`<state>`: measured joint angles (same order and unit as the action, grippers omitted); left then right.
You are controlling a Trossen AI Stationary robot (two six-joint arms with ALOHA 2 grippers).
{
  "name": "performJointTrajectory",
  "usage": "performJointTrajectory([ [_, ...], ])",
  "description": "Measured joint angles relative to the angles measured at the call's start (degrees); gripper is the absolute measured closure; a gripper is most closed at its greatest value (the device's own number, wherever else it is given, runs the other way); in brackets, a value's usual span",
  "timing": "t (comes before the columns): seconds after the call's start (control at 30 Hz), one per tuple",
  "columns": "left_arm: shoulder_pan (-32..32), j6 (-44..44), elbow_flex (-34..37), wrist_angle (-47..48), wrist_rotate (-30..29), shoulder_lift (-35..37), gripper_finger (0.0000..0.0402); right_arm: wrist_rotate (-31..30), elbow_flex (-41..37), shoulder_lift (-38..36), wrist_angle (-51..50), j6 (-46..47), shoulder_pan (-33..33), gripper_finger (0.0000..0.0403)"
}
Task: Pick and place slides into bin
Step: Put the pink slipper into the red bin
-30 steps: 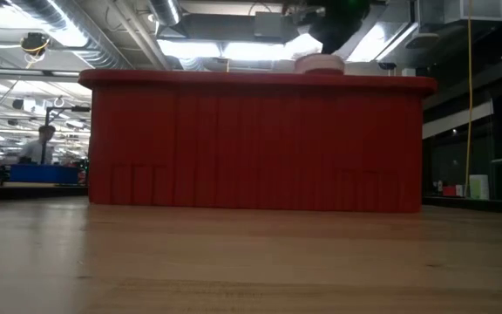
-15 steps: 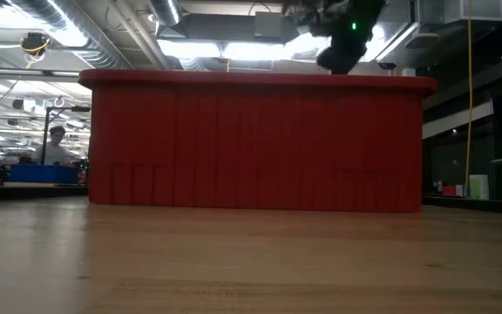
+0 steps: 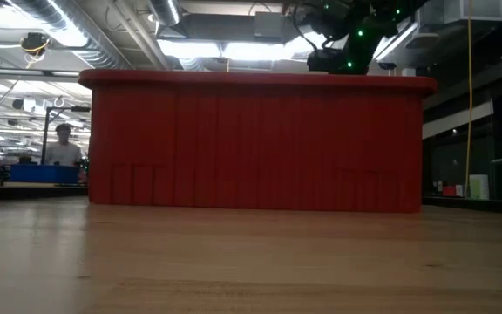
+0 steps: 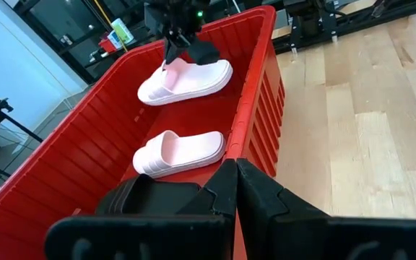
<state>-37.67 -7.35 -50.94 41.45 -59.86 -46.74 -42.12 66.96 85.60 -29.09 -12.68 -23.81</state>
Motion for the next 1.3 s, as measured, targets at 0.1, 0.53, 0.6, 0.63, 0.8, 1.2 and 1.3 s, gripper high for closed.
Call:
performJointTrajectory([
  [0.1, 0.0, 0.0, 0.0, 0.0, 0.0, 0.0, 0.0399, 0.32, -1.27, 0.0, 0.73, -0.03, -1.23, 0.04],
  [0.53, 0.01, 0.0, 0.0, 0.34, 0.51, 0.0, 0.04, 4.58, -1.89, 0.0, 2.8, 0.09, -4.29, 0.04],
  [0.6, 0.01, 0.0, 0.0, 0.46, 1.0, 0.0, 0.0399, 4.8, -1.89, 0.0, 2.93, -0.01, -4.22, 0.04],
  [0.63, 0.01, 0.0, 0.0, 0.52, 1.01, -0.02, 0.0399, 4.8, -1.89, 0.0, 3.09, -0.01, -4.22, 0.04],
  [0.8, 0.0, 0.0, 0.0, 0.54, 1.05, -0.02, 0.04, 4.98, -1.89, 0.0, 3.24, 0.14, -4.22, 0.04],
  [1.2, 0.02, -0.44, 0.0, 0.59, 1.09, -0.02, 0.04, 6.86, -1.86, 0.64, 4.95, 0.36, -4.22, 0.04],
  [1.3, 0.0, -0.44, 0.0, 0.59, 1.11, -0.04, 0.04, 6.88, -1.86, 2.18, 5.81, -0.33, -4.27, 0.04],
])
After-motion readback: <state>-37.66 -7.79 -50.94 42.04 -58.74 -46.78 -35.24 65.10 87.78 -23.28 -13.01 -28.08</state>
